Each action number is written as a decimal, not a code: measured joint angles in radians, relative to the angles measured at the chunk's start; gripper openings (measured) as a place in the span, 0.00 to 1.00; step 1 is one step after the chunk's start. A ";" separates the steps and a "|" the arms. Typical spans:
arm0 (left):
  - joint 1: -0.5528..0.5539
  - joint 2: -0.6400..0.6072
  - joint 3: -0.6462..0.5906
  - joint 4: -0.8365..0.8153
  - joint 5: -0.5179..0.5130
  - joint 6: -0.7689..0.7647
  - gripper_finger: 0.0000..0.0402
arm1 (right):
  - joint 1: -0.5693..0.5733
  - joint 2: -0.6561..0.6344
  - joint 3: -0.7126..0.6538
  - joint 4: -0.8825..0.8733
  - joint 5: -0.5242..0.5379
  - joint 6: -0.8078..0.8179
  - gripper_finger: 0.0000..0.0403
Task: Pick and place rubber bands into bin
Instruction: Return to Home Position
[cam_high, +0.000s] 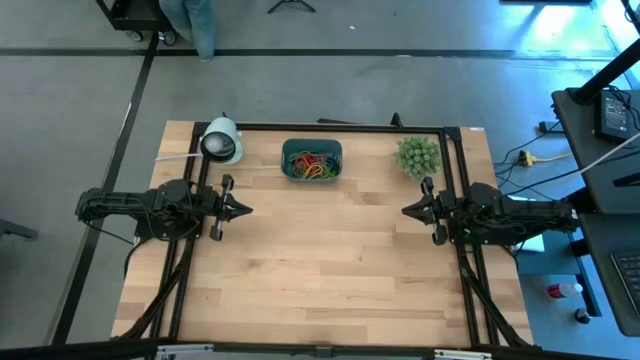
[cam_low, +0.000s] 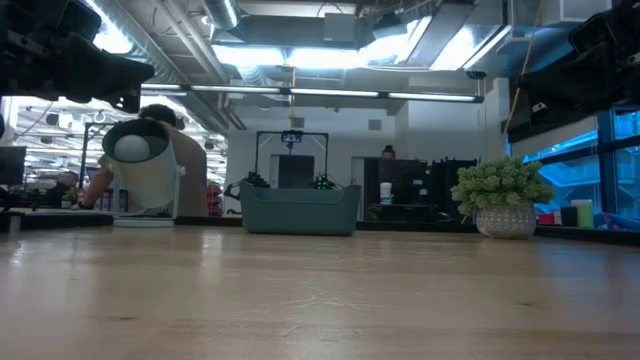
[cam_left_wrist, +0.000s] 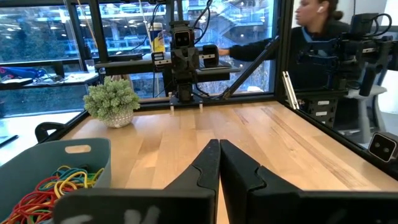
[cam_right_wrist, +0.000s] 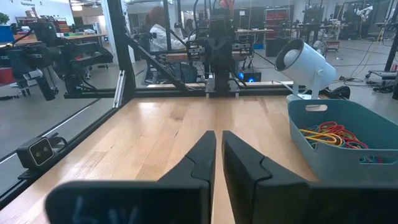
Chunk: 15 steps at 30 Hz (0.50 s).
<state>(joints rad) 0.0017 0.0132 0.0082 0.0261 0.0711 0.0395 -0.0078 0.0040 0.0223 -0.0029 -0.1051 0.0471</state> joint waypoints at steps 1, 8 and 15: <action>0.000 0.000 0.000 0.000 0.000 0.000 0.01 | 0.000 0.000 0.000 0.000 0.000 0.001 0.08; 0.000 0.000 0.000 0.000 0.000 0.000 0.02 | 0.000 0.000 0.000 0.000 0.000 0.001 0.08; 0.000 0.000 0.000 0.000 0.000 0.000 0.01 | 0.000 0.000 0.000 0.000 0.000 0.000 0.08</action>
<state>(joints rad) 0.0017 0.0132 0.0082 0.0261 0.0711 0.0399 -0.0078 0.0044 0.0223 -0.0029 -0.1049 0.0475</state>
